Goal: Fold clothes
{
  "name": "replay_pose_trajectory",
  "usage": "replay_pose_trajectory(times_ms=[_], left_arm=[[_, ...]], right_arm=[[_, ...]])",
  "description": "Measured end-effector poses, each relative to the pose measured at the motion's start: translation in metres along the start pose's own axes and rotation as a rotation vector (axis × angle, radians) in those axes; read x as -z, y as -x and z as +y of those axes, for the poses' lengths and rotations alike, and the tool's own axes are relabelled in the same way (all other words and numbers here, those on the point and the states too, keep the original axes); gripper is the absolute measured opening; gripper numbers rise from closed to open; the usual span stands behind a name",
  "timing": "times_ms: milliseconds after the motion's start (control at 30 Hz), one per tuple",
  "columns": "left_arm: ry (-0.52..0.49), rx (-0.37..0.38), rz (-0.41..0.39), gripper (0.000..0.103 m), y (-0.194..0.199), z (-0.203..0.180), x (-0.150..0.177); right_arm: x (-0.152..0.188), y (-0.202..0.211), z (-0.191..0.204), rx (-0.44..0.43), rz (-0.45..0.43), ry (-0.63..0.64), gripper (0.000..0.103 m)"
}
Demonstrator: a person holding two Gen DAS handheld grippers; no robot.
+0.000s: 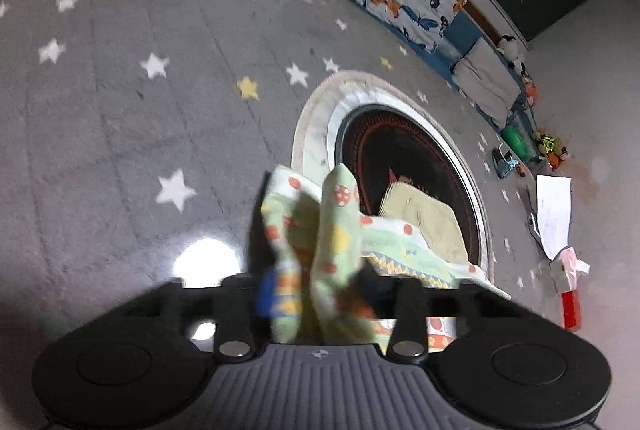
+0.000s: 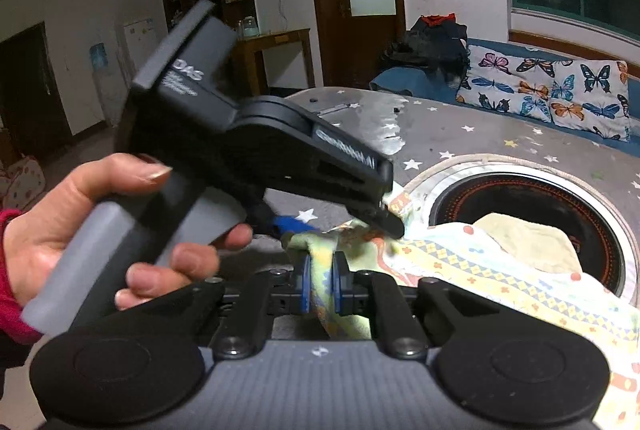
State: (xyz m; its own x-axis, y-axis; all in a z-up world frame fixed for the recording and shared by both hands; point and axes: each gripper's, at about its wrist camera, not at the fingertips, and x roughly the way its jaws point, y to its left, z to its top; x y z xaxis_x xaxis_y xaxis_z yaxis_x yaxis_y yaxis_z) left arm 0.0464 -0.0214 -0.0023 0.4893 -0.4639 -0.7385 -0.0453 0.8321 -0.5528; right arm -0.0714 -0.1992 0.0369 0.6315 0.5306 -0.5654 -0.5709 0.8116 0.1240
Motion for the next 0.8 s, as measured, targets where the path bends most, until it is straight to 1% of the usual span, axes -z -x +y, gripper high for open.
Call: replay_pose_trajectory(times_ms=[33, 67, 167, 233, 267, 467, 533, 600, 633, 700, 800], left_arm=[[-0.001, 0.004, 0.004, 0.019, -0.002, 0.0, 0.001], [-0.011, -0.004, -0.001, 0.015, -0.002, -0.001, 0.003], [-0.038, -0.018, -0.008, 0.013, -0.002, -0.001, 0.004], [-0.041, -0.016, -0.008, 0.013, -0.001, -0.001, 0.004], [-0.044, -0.018, -0.009, 0.012, -0.001, -0.001, 0.004], [-0.063, -0.029, -0.021, 0.012, -0.001, -0.004, 0.006], [-0.071, -0.034, -0.024, 0.013, -0.001, -0.005, 0.006], [-0.082, -0.04, -0.027, 0.012, -0.001, -0.006, 0.007], [-0.09, -0.046, -0.029, 0.013, -0.001, -0.007, 0.007], [-0.104, -0.056, -0.033, 0.012, -0.001, -0.01, 0.007], [-0.129, -0.069, -0.038, 0.012, -0.001, -0.014, 0.008]], right_arm=[[0.002, -0.001, 0.0, -0.001, 0.004, 0.001, 0.01], [0.004, -0.001, 0.0, -0.003, 0.01, 0.001, 0.01], [0.01, 0.004, -0.008, -0.006, 0.006, -0.038, 0.015], [0.013, 0.011, -0.017, 0.0, -0.002, -0.073, 0.024], [0.015, 0.016, -0.023, 0.01, -0.008, -0.089, 0.025], [0.034, 0.046, -0.088, 0.266, 0.001, -0.186, 0.029], [0.042, 0.054, -0.114, 0.36, 0.002, -0.229, 0.045], [0.049, 0.06, -0.138, 0.46, 0.002, -0.264, 0.047], [0.053, 0.062, -0.149, 0.497, 0.004, -0.287, 0.051], [0.061, 0.065, -0.168, 0.534, 0.004, -0.349, 0.053], [0.073, 0.067, -0.186, 0.504, -0.011, -0.453, 0.054]])
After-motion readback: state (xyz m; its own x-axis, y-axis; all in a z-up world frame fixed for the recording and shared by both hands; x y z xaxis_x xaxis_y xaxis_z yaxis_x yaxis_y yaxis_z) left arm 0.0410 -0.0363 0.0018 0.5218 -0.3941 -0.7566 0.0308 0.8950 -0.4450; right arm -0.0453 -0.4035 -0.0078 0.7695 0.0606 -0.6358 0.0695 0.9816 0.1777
